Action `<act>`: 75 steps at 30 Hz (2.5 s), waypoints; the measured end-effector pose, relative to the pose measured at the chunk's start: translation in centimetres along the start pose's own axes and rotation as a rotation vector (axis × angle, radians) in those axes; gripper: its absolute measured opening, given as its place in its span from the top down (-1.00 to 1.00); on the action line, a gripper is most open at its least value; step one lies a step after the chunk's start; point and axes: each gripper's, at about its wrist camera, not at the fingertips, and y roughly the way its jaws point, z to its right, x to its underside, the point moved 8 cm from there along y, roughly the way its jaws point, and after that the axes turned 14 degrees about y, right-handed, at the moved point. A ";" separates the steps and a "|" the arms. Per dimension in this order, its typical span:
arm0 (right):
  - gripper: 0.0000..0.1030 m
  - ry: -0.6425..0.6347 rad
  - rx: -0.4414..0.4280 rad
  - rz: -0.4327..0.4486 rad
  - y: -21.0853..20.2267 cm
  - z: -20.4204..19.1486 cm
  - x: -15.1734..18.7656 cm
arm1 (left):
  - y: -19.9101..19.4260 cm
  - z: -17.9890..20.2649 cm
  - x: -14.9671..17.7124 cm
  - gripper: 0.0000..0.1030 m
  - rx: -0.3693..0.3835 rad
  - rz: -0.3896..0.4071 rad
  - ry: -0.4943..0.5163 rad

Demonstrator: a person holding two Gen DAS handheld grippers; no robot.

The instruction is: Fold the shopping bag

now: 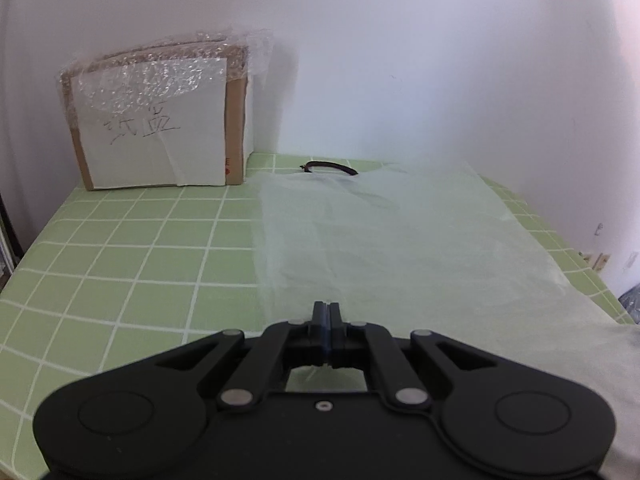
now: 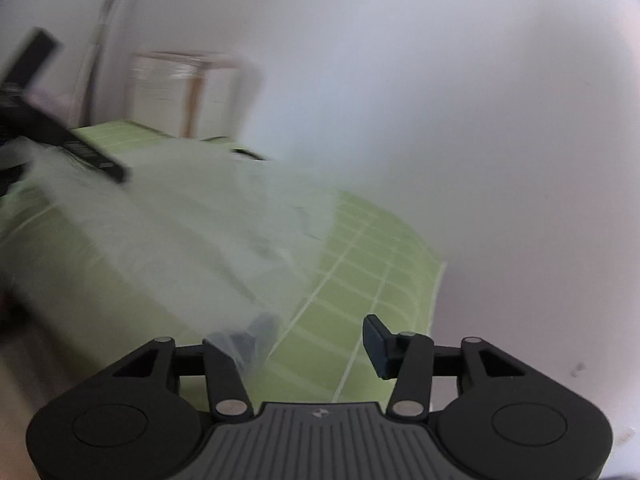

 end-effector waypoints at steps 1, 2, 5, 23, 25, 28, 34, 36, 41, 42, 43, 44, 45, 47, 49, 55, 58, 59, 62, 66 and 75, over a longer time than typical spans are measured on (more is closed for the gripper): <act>0.03 0.011 -0.032 -0.009 -0.9 0.0 0.1 | 0.1 0.0 0.0 0.96 0.013 0.000 -0.003; 0.03 0.023 -0.061 -0.015 -2.1 0.0 0.4 | 0.1 0.1 0.0 0.96 0.022 0.000 -0.001; 0.02 0.044 -0.114 -0.014 -3.4 -0.5 0.4 | 0.2 0.5 0.0 0.96 0.037 0.003 0.011; -0.11 0.209 -0.057 -0.072 -2.7 0.5 0.3 | 2.2 -1.5 -1.2 0.96 0.007 0.008 0.110; -0.12 0.212 -0.121 -0.101 -3.8 0.4 0.8 | 2.2 -1.2 -1.1 0.96 -0.004 0.011 0.112; -0.12 0.268 -0.168 -0.115 -5.6 0.9 1.3 | 2.2 -0.9 -1.1 0.96 -0.032 0.012 0.135; -0.09 0.554 -0.208 0.052 -7.3 3.4 -1.6 | 2.1 -1.1 -1.3 0.96 -0.019 -0.001 0.136; 0.24 0.576 -0.192 0.122 -6.3 3.4 -3.6 | 1.7 -1.4 -1.5 0.96 -0.016 -0.007 0.115; 0.60 0.712 -0.328 0.219 -3.9 2.2 -8.5 | -0.7 -1.5 -2.9 0.96 0.002 0.033 0.096; 0.60 0.720 -0.368 0.229 -3.7 1.8 -9.2 | -1.2 -1.5 -3.3 0.96 0.002 0.042 0.093; 0.59 0.715 -0.391 0.234 -3.5 1.4 -9.8 | -1.6 -1.5 -3.7 0.96 0.006 0.050 0.082; 0.57 0.695 -0.402 0.234 -3.2 0.8 -10.4 | -1.8 -1.6 -4.0 0.96 0.015 0.060 0.066; 0.57 0.638 -0.382 0.221 -2.5 0.0 -10.8 | -1.8 -1.5 -4.4 0.96 0.034 0.071 0.040; 0.57 0.513 -0.303 0.179 -0.4 -1.9 -11.4 | -1.1 -0.9 -4.9 0.96 0.066 0.082 0.010; 0.55 0.424 -0.260 0.106 2.9 -4.3 -11.2 | 0.5 0.4 -5.0 0.95 0.083 0.076 0.018; 0.62 0.283 -0.236 -0.088 11.3 -8.7 -7.5 | 4.0 2.4 -2.7 0.95 0.116 0.014 -0.036; 0.62 0.293 -0.167 -0.142 13.1 -6.9 -6.0 | 3.5 1.9 -2.2 0.95 0.137 0.031 -0.066; 0.63 0.305 -0.135 -0.155 13.5 -5.8 -5.6 | 3.5 1.7 -2.0 0.95 0.145 0.032 -0.078; 0.75 0.351 -0.004 -0.173 14.5 -1.6 -4.8 | 3.4 1.1 -1.5 0.97 0.174 0.047 -0.123; 0.71 0.357 0.101 -0.196 14.8 2.0 -5.2 | 3.4 0.7 -1.3 0.97 0.192 0.062 -0.154; 0.73 0.259 -0.133 -0.267 19.2 -2.7 -8.0 | 3.5 -0.1 -0.8 0.97 0.232 0.083 -0.229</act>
